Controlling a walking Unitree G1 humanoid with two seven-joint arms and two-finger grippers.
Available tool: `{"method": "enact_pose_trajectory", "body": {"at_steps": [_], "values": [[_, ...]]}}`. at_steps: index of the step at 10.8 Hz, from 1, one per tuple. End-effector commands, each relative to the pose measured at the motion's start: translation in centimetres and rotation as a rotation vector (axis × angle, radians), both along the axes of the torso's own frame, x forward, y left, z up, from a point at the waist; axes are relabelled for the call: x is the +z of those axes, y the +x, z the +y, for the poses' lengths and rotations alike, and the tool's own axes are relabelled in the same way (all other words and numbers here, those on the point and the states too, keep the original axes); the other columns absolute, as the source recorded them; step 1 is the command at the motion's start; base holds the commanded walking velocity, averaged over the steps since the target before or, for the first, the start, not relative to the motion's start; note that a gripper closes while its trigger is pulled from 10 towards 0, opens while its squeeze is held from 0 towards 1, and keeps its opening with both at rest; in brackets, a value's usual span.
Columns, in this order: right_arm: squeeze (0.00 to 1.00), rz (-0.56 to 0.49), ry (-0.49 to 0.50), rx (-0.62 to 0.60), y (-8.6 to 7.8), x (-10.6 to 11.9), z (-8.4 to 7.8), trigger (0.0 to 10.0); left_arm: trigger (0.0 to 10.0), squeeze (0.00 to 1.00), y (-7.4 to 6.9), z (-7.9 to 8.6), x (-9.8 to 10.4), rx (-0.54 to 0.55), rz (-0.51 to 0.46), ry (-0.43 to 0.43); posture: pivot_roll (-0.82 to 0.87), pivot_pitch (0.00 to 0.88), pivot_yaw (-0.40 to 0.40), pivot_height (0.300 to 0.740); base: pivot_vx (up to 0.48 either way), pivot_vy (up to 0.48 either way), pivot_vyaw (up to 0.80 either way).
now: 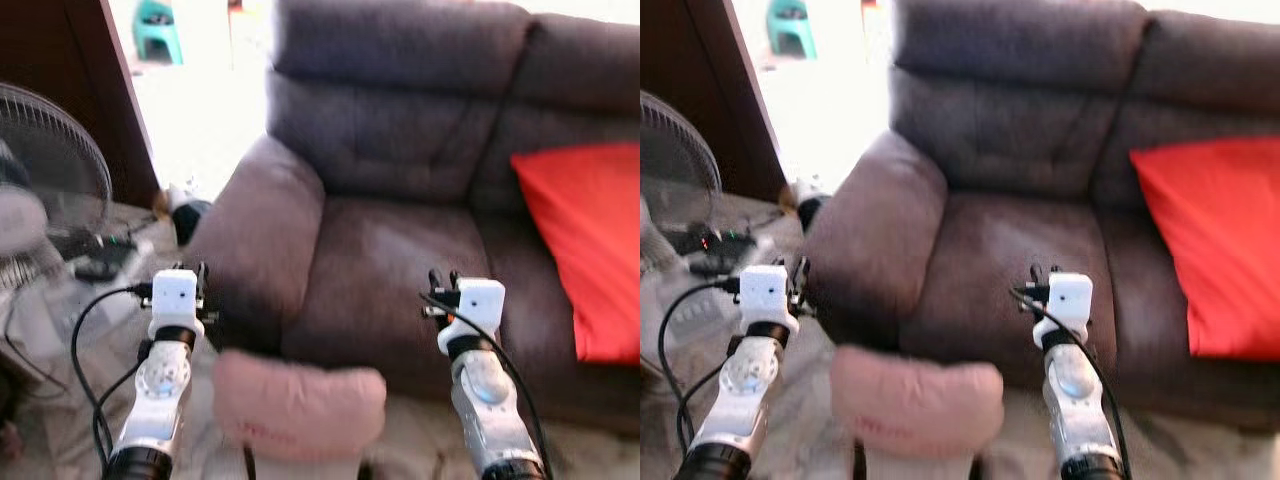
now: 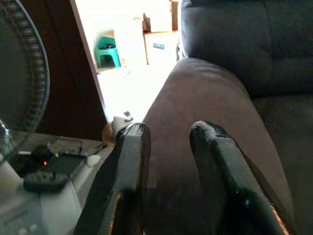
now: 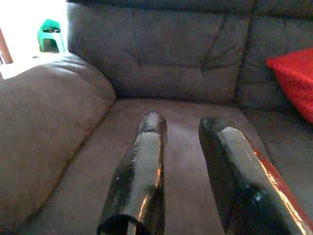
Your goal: Move the pillow to the sofa from floor
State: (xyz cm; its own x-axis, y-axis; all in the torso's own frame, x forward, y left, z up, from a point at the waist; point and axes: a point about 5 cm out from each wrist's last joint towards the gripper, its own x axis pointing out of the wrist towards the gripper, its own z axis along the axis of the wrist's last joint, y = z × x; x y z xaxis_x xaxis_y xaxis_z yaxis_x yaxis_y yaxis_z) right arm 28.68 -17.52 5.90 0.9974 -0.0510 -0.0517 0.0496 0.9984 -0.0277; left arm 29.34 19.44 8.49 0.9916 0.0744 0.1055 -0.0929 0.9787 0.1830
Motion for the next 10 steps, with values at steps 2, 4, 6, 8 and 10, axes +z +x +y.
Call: {"method": "enact_pose_trajectory", "body": {"at_steps": [2,4,6,8,10], "values": [[0.0,0.008,-0.008,-0.002,-0.12,-0.14,-0.21,10.0,10.0,0.0,0.11,-0.34,0.2,-0.014,-0.005,0.013,0.02,0.019,-0.071,0.623,0.0,0.0,0.0],[0.0,0.008,-0.004,-0.003,-0.14,-0.19,-0.21,10.0,10.0,0.0,0.09,-0.45,0.23,-0.017,-0.006,0.013,0.02,0.012,-0.071,0.623,0.0,0.0,0.0],[0.0,0.002,0.001,0.002,-0.11,-0.13,-0.09,10.0,10.0,0.0,0.09,-0.54,0.27,-0.018,-0.007,0.015,0.03,0.008,-0.071,0.623,0.0,0.0,0.0],[0.0,0.002,-0.001,0.004,-0.13,-0.14,-0.06,10.0,10.0,0.0,0.06,-0.54,0.24,-0.019,-0.005,0.016,0.02,0.006,-0.07,0.623,0.0,0.0,0.0],[0.0,0.018,-0.003,-0.007,-0.11,-0.37,-0.25,10.0,10.0,0.0,0.08,-0.59,-0.02,-0.02,0.009,0.016,0.02,0.016,-0.071,0.623,0.0,0.0,0.0]]}}
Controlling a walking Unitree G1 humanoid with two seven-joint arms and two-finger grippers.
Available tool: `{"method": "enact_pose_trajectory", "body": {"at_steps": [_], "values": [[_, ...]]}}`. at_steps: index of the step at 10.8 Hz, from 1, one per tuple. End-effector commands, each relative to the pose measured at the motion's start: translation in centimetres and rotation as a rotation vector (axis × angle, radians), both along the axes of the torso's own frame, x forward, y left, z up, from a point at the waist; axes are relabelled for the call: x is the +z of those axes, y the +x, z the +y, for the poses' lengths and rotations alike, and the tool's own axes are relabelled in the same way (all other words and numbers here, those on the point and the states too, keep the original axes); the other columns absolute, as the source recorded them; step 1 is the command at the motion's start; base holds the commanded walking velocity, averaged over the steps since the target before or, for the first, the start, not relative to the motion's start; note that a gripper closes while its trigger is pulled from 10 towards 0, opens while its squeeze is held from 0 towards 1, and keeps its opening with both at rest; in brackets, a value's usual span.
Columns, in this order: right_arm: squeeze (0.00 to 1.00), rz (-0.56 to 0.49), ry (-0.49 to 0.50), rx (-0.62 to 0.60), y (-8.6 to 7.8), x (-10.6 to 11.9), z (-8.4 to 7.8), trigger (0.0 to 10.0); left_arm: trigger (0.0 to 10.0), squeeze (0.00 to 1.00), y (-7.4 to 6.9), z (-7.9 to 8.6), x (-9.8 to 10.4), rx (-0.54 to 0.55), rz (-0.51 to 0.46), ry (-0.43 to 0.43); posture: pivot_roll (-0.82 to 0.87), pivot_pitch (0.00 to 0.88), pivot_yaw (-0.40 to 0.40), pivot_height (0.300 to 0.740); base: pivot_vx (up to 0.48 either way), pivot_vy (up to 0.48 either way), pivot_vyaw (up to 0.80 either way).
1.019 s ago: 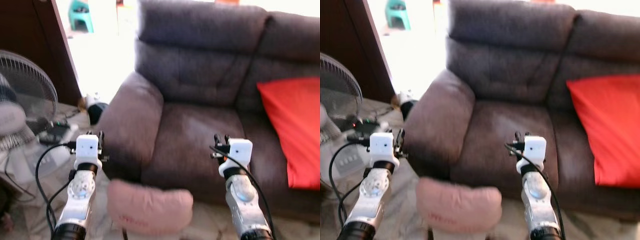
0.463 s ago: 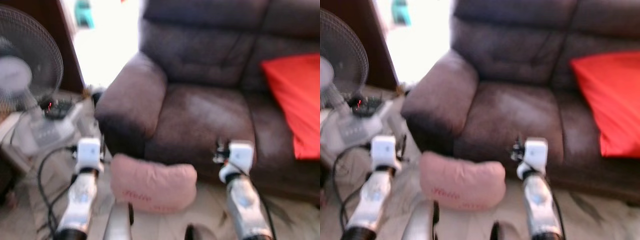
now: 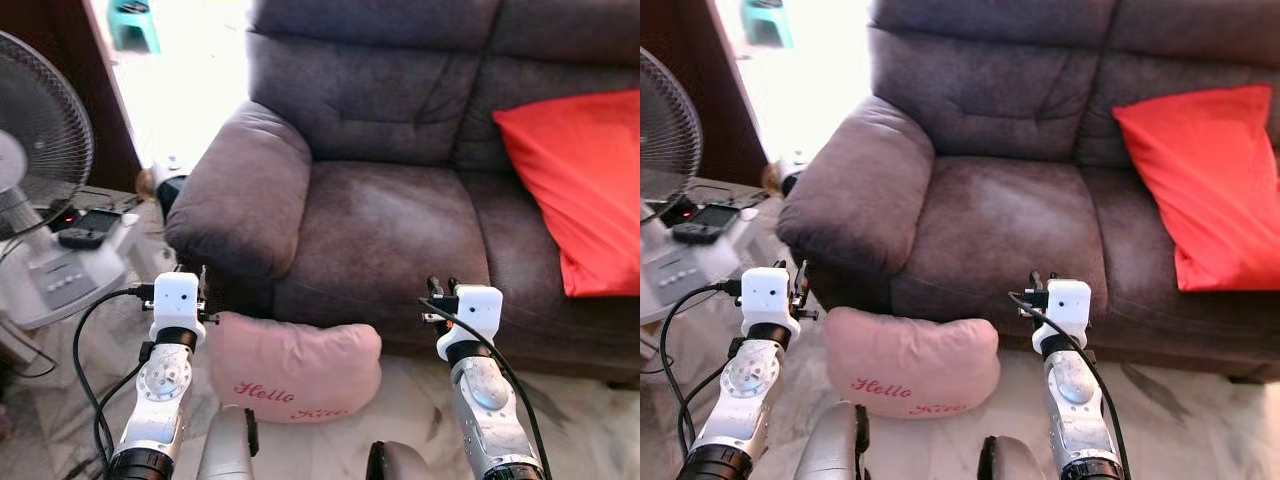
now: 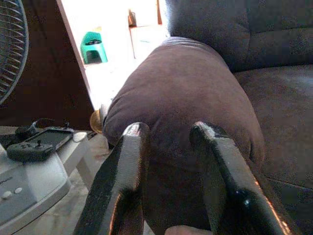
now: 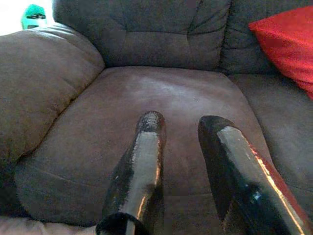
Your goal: Move the pillow to the sofa from floor
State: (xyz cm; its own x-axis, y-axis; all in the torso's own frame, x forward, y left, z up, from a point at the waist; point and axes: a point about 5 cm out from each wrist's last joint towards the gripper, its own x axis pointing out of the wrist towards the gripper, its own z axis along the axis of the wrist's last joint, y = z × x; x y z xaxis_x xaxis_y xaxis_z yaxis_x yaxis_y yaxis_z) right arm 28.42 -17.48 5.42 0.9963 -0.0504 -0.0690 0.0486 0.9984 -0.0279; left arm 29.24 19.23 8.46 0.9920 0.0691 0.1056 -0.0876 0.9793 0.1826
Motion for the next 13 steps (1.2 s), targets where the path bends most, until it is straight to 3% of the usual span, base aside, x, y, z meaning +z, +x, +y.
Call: {"method": "enact_pose_trajectory", "body": {"at_steps": [1,5,13], "values": [[0.0,0.006,-0.005,-0.015,0.18,0.09,-0.39,10.0,10.0,0.0,0.18,-0.38,0.02,-0.014,0.01,0.016,0.02,0.02,-0.071,0.623,0.0,0.0,0.0],[0.0,0.006,0.0,-0.008,0.21,0.09,-0.45,10.0,10.0,0.0,0.26,-0.47,0.09,-0.012,0.007,0.014,0.02,0.026,-0.073,0.549,0.0,0.0,0.0],[0.0,0.018,-0.014,-0.014,0.08,-0.11,-0.41,10.0,10.0,0.0,0.22,-0.43,0.06,-0.013,0.013,0.019,0.02,0.033,-0.072,0.545,0.0,0.0,0.0]]}}
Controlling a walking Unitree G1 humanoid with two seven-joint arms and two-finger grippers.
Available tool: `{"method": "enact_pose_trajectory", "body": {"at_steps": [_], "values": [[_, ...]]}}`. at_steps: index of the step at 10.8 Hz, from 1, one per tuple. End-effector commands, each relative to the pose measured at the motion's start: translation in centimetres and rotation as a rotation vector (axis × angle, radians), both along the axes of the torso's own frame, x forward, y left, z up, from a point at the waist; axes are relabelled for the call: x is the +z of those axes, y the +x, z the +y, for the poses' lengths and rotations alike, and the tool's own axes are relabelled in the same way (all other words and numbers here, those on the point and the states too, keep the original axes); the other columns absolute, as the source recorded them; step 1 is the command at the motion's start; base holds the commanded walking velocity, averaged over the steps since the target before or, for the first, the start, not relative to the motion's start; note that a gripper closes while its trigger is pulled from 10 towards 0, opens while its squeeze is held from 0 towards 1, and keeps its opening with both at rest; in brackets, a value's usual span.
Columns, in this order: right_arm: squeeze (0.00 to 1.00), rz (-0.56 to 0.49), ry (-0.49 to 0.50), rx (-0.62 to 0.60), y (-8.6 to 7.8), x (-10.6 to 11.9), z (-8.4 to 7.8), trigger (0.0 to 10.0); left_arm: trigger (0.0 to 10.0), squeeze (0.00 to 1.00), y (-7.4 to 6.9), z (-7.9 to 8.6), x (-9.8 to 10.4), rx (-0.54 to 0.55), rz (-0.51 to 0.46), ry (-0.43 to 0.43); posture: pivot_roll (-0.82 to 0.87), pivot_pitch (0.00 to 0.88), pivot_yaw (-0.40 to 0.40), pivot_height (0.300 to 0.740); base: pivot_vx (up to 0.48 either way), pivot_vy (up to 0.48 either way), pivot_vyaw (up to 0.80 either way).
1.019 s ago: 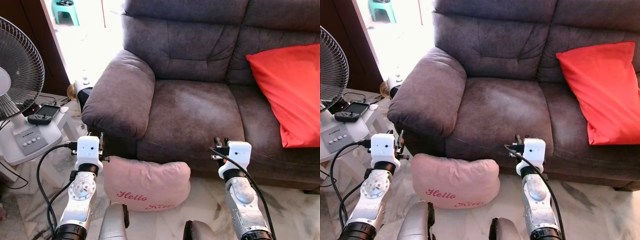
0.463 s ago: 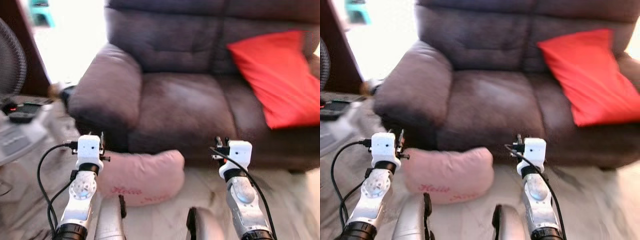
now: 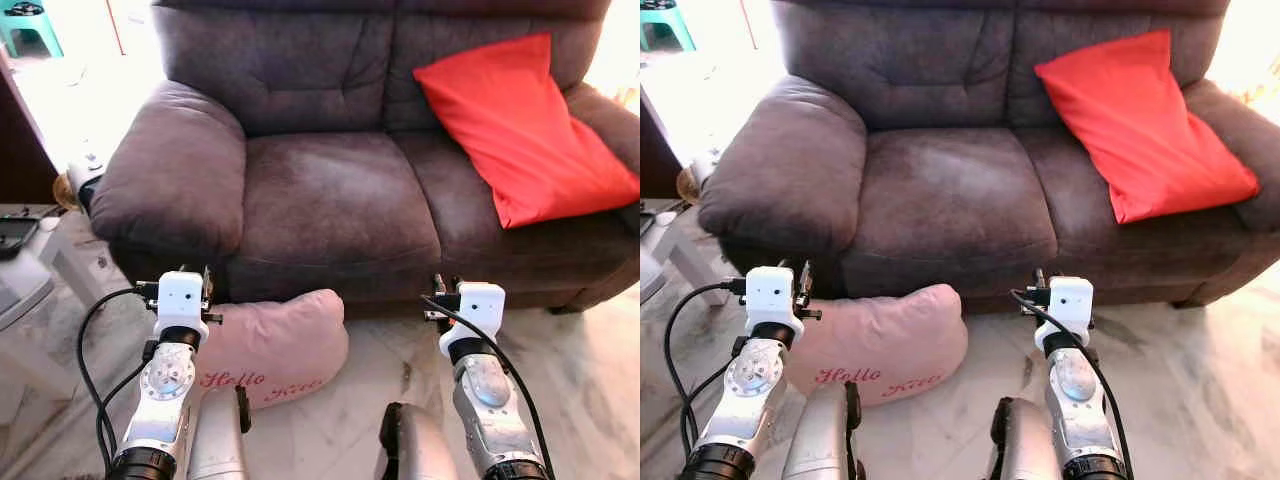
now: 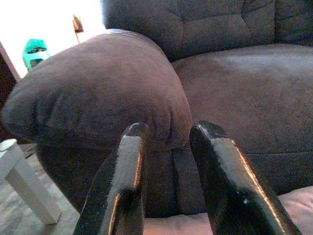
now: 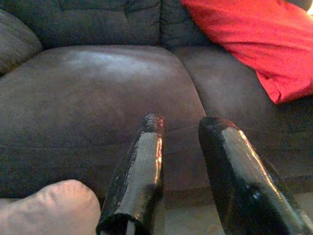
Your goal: Move the pillow to the sofa from floor
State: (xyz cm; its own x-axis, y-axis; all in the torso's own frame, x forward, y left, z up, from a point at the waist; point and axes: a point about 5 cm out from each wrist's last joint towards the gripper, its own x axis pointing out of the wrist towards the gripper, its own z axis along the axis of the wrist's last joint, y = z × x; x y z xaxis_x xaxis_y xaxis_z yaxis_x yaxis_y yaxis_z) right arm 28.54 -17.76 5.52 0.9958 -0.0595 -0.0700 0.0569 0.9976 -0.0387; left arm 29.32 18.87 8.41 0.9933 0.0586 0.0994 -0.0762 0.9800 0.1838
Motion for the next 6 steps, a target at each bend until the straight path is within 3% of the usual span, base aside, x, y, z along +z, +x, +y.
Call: {"method": "enact_pose_trajectory", "body": {"at_steps": [1,3,6], "values": [[0.0,0.02,-0.005,-0.007,-0.08,-0.27,-0.15,10.0,10.0,0.0,0.16,0.01,0.05,-0.001,0.011,0.022,0.03,0.034,-0.071,0.545,0.0,0.0,0.0],[0.0,0.018,-0.018,0.012,-0.14,-0.24,0.05,10.0,10.0,0.0,0.16,0.06,0.02,0.001,0.017,0.025,0.03,0.036,-0.071,0.545,0.0,0.0,0.0],[0.0,0.017,-0.036,0.016,-0.22,-0.32,0.02,10.0,10.0,0.0,0.15,0.06,-0.03,0.003,0.021,0.027,0.02,0.037,-0.072,0.545,0.0,0.0,0.72]]}}
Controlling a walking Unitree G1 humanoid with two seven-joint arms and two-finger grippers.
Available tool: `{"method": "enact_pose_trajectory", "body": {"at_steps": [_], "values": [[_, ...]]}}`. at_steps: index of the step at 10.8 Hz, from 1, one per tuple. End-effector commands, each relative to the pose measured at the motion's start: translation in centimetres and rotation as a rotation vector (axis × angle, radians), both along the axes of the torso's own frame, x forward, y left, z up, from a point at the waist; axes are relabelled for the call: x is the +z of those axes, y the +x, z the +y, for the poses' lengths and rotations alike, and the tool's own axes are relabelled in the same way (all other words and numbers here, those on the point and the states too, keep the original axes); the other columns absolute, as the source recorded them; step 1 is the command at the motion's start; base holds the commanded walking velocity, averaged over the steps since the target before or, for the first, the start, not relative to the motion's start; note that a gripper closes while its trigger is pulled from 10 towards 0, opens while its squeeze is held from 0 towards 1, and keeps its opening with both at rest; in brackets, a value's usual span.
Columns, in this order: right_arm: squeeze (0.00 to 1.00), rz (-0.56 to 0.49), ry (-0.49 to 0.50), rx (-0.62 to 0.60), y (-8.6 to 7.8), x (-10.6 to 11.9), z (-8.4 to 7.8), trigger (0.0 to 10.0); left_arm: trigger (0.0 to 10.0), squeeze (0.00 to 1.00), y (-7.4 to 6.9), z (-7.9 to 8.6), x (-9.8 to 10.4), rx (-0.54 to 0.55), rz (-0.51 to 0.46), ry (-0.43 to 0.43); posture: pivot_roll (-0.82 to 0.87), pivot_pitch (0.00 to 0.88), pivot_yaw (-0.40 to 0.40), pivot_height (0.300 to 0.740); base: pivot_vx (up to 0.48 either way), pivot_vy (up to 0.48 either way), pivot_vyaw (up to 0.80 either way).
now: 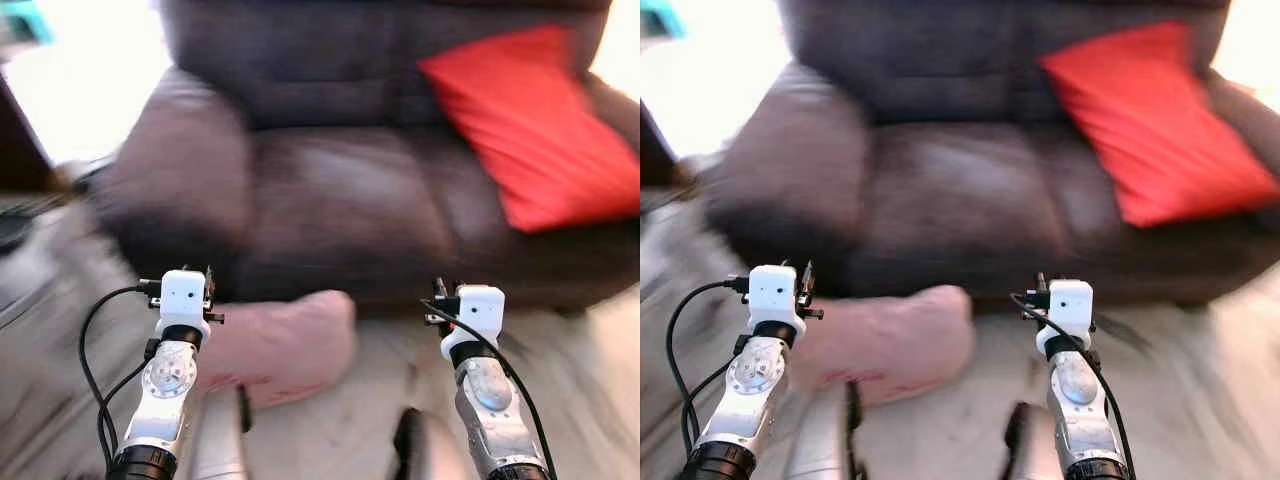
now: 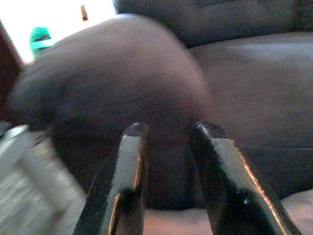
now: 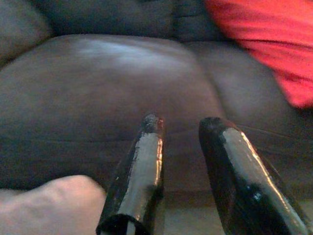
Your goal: Move the pillow to the sofa from floor
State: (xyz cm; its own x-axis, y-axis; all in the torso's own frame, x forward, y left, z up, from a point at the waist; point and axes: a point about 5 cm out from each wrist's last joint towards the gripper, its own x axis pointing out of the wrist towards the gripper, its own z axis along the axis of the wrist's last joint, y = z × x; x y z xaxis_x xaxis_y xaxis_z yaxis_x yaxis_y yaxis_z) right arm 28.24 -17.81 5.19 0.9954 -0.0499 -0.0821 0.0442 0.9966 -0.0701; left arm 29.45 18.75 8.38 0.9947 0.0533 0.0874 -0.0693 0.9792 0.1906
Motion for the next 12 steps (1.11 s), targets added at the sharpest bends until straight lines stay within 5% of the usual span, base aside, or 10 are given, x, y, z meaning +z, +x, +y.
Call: {"method": "enact_pose_trajectory", "body": {"at_steps": [1,3,12], "values": [[0.0,0.004,-0.005,0.004,0.07,-0.01,0.01,10.0,10.0,0.0,0.02,0.18,-0.01,0.008,0.009,0.02,0.03,0.036,-0.073,0.545,0.0,0.0,0.8],[0.0,0.01,-0.006,0.004,0.04,-0.12,-0.08,10.0,10.0,0.0,0.0,0.15,-0.04,0.009,0.01,0.02,0.02,0.037,-0.073,0.545,0.0,0.0,0.74],[0.0,0.027,0.011,0.006,-0.09,-0.57,0.13,10.0,10.0,0.0,0.06,-0.07,-0.19,-0.011,0.024,0.009,0.02,0.042,-0.07,0.545,0.0,0.0,0.0]]}}
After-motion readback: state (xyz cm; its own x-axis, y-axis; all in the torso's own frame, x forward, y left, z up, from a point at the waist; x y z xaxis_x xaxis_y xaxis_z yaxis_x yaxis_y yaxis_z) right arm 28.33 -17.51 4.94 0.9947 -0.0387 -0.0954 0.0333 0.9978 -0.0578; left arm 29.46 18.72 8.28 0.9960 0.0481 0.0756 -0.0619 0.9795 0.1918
